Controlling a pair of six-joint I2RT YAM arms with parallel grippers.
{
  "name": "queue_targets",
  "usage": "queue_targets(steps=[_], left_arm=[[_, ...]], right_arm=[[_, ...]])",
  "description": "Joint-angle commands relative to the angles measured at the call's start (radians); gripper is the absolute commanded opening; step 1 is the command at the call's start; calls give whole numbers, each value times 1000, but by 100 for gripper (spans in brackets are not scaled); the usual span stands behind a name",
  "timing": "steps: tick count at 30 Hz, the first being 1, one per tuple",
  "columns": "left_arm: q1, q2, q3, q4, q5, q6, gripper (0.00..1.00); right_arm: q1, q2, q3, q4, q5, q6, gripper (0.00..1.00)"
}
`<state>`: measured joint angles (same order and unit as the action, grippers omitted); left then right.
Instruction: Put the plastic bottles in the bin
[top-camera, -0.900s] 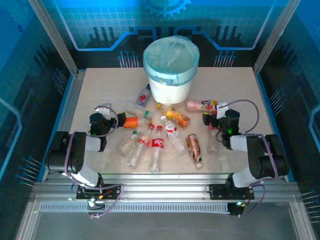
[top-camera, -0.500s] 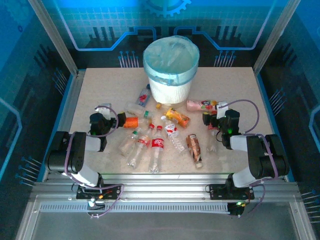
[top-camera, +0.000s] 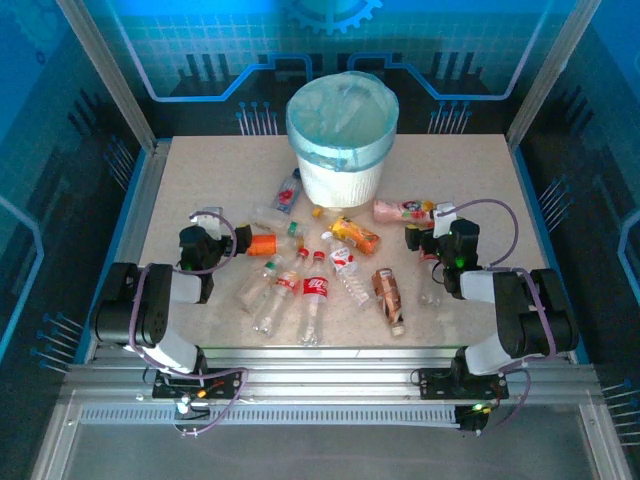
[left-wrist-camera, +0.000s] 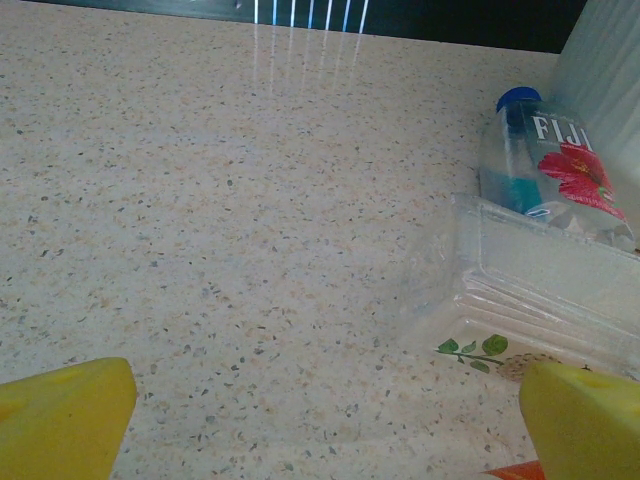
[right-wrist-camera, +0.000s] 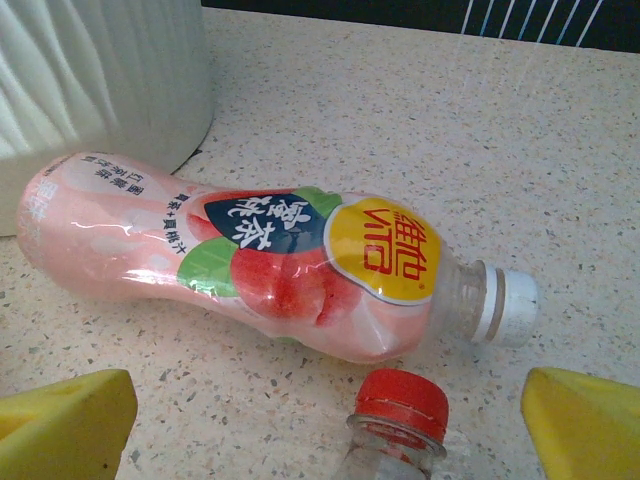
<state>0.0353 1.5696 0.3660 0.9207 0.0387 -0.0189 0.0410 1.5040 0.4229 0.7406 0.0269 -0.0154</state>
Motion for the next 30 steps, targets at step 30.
queue_targets(steps=[30], left_arm=[[-244,-482,470,-983,-55,-102,83]], right_arm=[[-31,-247,683,-1427,20,239,82]])
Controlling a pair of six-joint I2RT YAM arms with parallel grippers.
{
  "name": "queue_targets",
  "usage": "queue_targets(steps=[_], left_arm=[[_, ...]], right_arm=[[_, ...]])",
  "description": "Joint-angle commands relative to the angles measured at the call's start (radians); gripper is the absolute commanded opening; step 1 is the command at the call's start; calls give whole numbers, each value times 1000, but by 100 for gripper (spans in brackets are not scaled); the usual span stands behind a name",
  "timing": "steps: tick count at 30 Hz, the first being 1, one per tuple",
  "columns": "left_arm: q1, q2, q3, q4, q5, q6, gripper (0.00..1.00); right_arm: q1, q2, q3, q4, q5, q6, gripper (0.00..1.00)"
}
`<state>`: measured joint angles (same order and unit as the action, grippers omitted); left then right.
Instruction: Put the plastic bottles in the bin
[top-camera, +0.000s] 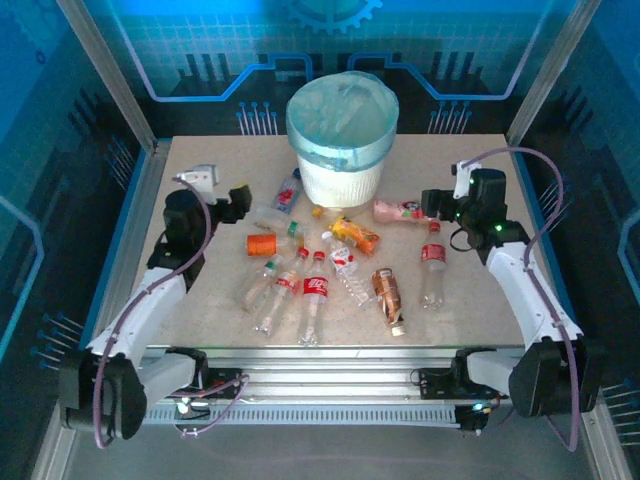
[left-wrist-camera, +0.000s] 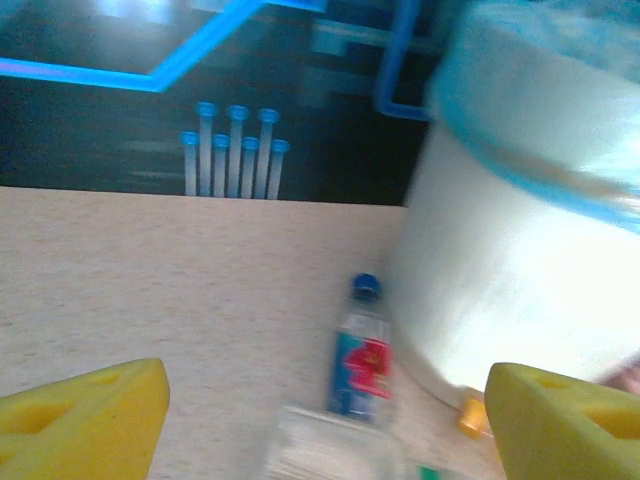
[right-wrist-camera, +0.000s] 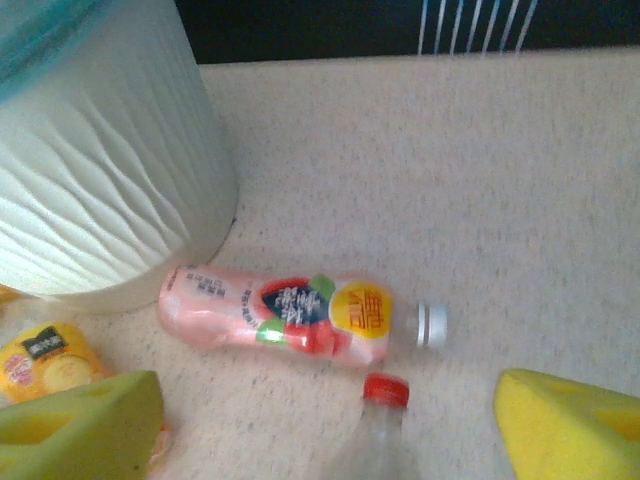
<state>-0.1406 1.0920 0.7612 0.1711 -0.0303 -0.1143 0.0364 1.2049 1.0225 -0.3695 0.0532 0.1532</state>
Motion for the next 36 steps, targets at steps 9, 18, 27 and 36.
queue_targets(steps=[9,18,27,36], left_arm=[[-325,115,289,-494,96,97,82],[-502,286,409,-536,183,114,82],[-589,415,510,-545,198,115,82],[-607,463,573,-571,207,134,82]], right_arm=[[-68,183,158,-409,-106,89,68],[-84,447,278,-392,-120,72,54],[-98,629,380,-408,-85,43,51],[-99,709,394,-409,-71,26,51]])
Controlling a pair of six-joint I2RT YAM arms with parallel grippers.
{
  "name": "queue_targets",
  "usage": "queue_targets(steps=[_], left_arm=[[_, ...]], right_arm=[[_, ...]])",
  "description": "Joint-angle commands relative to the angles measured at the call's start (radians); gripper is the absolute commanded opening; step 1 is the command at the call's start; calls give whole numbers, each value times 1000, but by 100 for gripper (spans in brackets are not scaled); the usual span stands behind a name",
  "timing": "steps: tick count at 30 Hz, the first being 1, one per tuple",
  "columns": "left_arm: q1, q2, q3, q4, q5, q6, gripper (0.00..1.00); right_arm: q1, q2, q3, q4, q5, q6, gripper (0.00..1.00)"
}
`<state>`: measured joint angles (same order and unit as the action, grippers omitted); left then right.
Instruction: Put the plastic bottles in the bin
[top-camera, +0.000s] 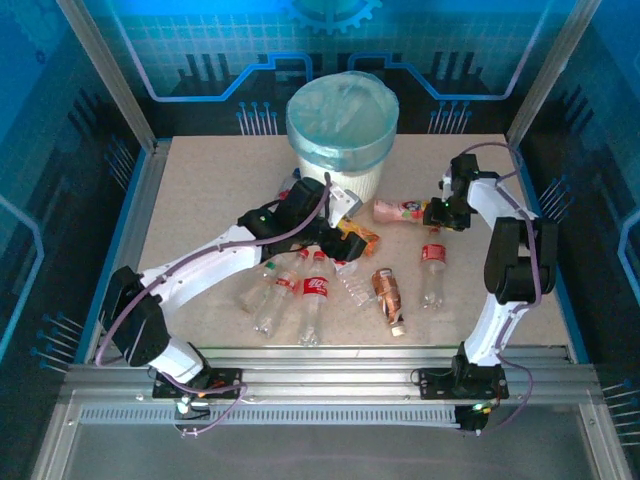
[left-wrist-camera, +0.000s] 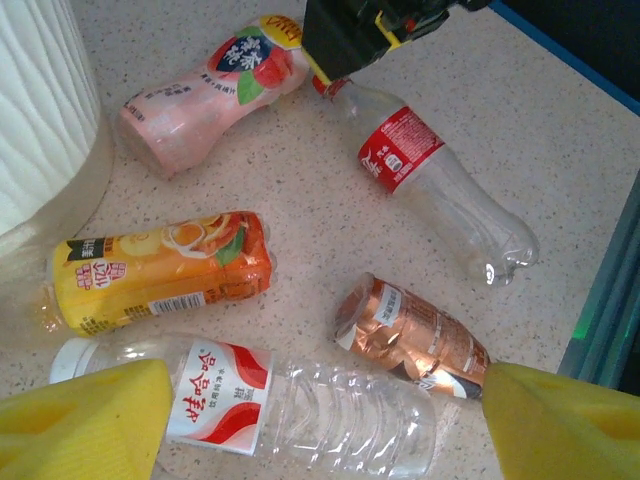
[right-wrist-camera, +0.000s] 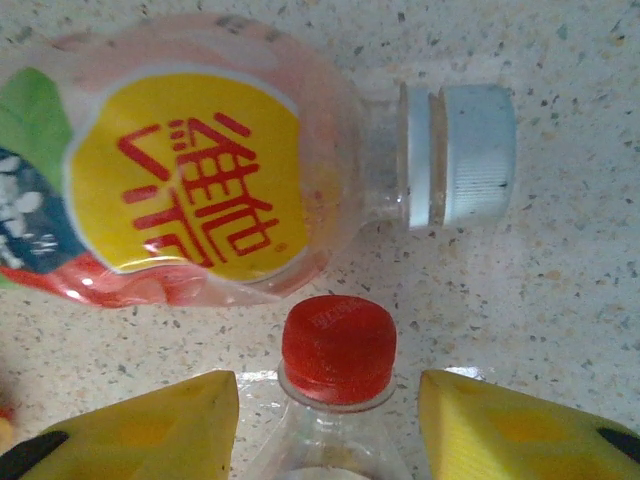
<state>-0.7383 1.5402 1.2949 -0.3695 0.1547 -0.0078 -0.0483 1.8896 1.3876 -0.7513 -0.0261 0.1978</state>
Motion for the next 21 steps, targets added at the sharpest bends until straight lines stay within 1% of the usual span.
queue_targets(steps=[1,9,21], left_arm=[[-10,18,44,-34,24,28,82],[-13,37,60,-42,32,30,82],[-26,52,86,-57,29,34,82]], right_arm=[[-15,32,33,-27,6,-21,51],[-15,75,50,-36,12,-33,51],[-16,63,60,-42,13,-44,37]])
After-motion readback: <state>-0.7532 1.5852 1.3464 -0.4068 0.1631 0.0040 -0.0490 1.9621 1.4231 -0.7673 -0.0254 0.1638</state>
